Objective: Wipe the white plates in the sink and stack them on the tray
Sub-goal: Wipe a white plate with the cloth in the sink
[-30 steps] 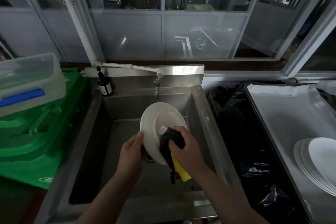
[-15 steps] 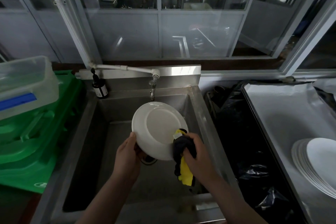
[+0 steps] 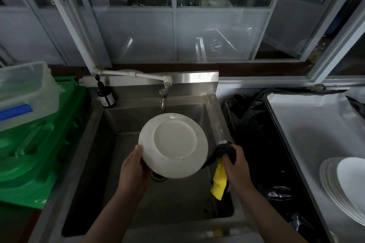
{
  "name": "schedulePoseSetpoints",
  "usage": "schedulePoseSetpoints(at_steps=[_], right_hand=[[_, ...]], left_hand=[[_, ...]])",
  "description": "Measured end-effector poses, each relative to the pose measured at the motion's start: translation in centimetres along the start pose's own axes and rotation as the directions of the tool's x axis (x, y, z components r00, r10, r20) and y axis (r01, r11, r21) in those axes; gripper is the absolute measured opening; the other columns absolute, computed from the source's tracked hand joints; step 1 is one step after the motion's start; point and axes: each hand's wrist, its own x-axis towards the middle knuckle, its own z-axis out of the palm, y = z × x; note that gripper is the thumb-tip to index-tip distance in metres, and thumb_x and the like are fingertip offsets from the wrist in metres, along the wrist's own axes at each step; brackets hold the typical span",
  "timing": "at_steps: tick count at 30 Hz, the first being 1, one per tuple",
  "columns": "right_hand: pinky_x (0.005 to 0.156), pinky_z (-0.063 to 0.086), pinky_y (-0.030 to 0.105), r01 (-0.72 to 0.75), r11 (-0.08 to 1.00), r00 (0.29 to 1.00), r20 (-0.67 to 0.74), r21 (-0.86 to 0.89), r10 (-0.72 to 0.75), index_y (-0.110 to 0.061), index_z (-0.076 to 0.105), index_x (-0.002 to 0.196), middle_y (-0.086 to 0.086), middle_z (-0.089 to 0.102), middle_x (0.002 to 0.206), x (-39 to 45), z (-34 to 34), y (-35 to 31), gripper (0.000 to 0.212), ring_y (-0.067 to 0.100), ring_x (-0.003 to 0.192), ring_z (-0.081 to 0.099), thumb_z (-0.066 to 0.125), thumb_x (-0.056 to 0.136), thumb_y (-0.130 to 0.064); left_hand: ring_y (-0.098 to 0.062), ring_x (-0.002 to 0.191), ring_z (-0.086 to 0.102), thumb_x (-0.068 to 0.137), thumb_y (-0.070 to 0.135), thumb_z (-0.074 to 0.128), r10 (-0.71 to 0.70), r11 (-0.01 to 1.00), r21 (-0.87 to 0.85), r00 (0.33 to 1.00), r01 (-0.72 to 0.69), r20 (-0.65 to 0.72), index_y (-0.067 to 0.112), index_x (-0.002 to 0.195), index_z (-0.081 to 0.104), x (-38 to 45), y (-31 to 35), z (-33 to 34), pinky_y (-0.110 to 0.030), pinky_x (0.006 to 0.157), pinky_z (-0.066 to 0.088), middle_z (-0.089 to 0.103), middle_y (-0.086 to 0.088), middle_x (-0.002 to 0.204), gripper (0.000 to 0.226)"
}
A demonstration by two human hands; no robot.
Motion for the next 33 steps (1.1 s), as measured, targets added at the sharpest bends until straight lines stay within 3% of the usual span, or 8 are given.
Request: schedulePoseSetpoints(at_steps=[4, 13, 17, 21, 28, 33], right_hand=[[0.083, 0.042, 0.033, -0.139, 0.990, 0.985, -0.099, 0.005, 0.139, -0.013, 0.048, 0.130, 0.002, 0.055, 0.106, 2.6, -1.7, 0.7, 0.036, 0.023, 0.102, 0.056, 0.058, 0.095, -0.014], [0.082, 0.051, 0.042, -0.339, 0.931, 0.939, -0.104, -0.133, 0.327, -0.007, 0.039, 0.138, 0.019, 0.062, 0.116, 5.5, -4.1, 4.1, 0.049, 0.035, 0.101, 0.061, 0.058, 0.095, -0.021], [0.080, 0.043, 0.037, -0.423, 0.889, 0.901, -0.184, -0.174, 0.393, 0.002, 0.040, 0.134, 0.030, 0.060, 0.119, 5.3, -4.6, 5.5, 0.047, 0.045, 0.108, 0.059, 0.058, 0.095, -0.016], [0.088, 0.044, 0.043, -0.493, 0.843, 0.866, -0.210, -0.214, 0.454, 0.009, 0.041, 0.132, 0.035, 0.056, 0.125, 5.0, -5.1, 6.4, 0.047, 0.049, 0.115, 0.055, 0.059, 0.094, -0.013], [0.089, 0.046, 0.043, -0.448, 0.850, 0.893, -0.187, -0.278, 0.410, 0.001, 0.038, 0.138, 0.031, 0.056, 0.127, 4.9, -5.7, 6.1, 0.053, 0.046, 0.113, 0.057, 0.059, 0.091, -0.009], [0.105, 0.038, 0.053, -0.357, 0.860, 0.931, -0.210, -0.365, 0.297, -0.001, 0.041, 0.140, 0.027, 0.044, 0.139, 4.7, -5.4, 4.8, 0.059, 0.046, 0.127, 0.041, 0.064, 0.086, -0.008]], left_hand=[[-0.022, 0.097, 0.068, 0.109, 0.025, 0.037, 0.012, 1.000, 0.006, 1.000, -0.012, -0.016, 0.011, 0.107, 0.068, 0.4, 0.0, 0.5, -0.039, 0.088, 0.053, 0.076, -0.005, 0.096, 0.034], [-0.021, 0.096, 0.067, 0.109, 0.027, 0.038, 0.011, 1.000, -0.009, 0.999, -0.012, -0.051, 0.015, 0.103, 0.070, 1.4, 0.1, 1.7, -0.039, 0.088, 0.052, 0.077, -0.001, 0.092, 0.034], [-0.019, 0.097, 0.070, 0.109, 0.029, 0.037, 0.018, 1.000, 0.022, 0.999, -0.017, -0.033, 0.017, 0.109, 0.069, 1.4, 0.0, 1.9, -0.037, 0.084, 0.053, 0.077, -0.001, 0.097, 0.035], [-0.019, 0.099, 0.071, 0.109, 0.030, 0.036, 0.028, 0.999, 0.024, 0.999, -0.028, -0.021, 0.018, 0.112, 0.069, 1.6, 0.0, 2.0, -0.038, 0.086, 0.053, 0.076, -0.003, 0.104, 0.035], [-0.020, 0.093, 0.072, 0.108, 0.031, 0.037, 0.011, 0.999, 0.052, 1.000, -0.010, -0.008, 0.014, 0.109, 0.070, 2.2, -0.4, 2.4, -0.038, 0.080, 0.054, 0.076, -0.009, 0.102, 0.037], [-0.024, 0.095, 0.070, 0.108, 0.031, 0.038, 0.009, 0.998, 0.057, 1.000, -0.010, 0.004, 0.014, 0.106, 0.071, 2.2, -0.6, 2.7, -0.039, 0.082, 0.055, 0.076, -0.008, 0.097, 0.037]])
